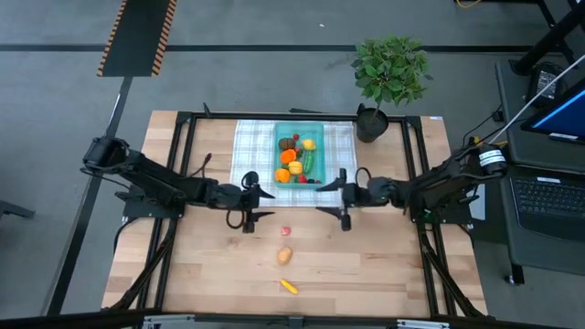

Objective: Pick and placing Produce into tupperware
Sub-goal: Put the pink peach into the green bin

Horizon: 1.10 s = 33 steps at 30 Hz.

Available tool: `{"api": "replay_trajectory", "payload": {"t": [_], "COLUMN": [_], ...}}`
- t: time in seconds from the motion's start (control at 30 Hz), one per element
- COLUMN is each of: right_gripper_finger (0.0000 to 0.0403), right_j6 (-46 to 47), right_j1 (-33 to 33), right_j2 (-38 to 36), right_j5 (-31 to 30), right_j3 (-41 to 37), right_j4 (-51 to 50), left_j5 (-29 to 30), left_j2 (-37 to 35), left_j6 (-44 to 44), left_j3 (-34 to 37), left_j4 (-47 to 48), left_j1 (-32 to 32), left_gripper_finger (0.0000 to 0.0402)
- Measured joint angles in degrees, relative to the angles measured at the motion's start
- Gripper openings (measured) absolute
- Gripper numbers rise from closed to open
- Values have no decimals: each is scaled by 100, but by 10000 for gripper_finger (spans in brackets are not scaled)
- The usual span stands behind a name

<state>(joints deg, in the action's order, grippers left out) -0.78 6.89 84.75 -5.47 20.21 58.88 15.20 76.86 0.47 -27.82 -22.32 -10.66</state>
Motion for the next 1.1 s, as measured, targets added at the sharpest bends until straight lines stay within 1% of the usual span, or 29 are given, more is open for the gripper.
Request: {"api": "replay_trajectory", "payload": {"t": [0.13, 0.23, 0.37, 0.53, 0.8, 0.97, 1.1], "right_gripper_finger": [275, 275, 275, 275, 275, 275, 275], "right_j6": [-263, -93, -103, -71, 31, -89, -104], "right_j1": [137, 158, 158, 158, 158, 158, 156], "right_j2": [-95, -103, -103, -103, -103, -103, -103], "right_j5": [20, 19, 19, 18, 17, 13, 13], "right_j3": [-257, -280, -260, -260, -260, -260, -260], "right_j4": [124, 138, 71, -62, -172, -181, -183], "left_j5": [-21, -18, -6, 13, 13, 14, 13], "left_j2": [358, 655, 1156, 1597, 1739, 1739, 1781], "left_j6": [-123, -340, -581, -634, -657, -1104, -1213], "left_j3": [-357, -738, -1328, -1857, -1929, -1929, -1927], "left_j4": [282, 838, 1695, 2139, 2188, 2123, 2132], "left_j1": [-30, -109, -239, -454, -737, -829, -833], "left_gripper_finger": [220, 220, 220, 220, 220, 220, 220]}}
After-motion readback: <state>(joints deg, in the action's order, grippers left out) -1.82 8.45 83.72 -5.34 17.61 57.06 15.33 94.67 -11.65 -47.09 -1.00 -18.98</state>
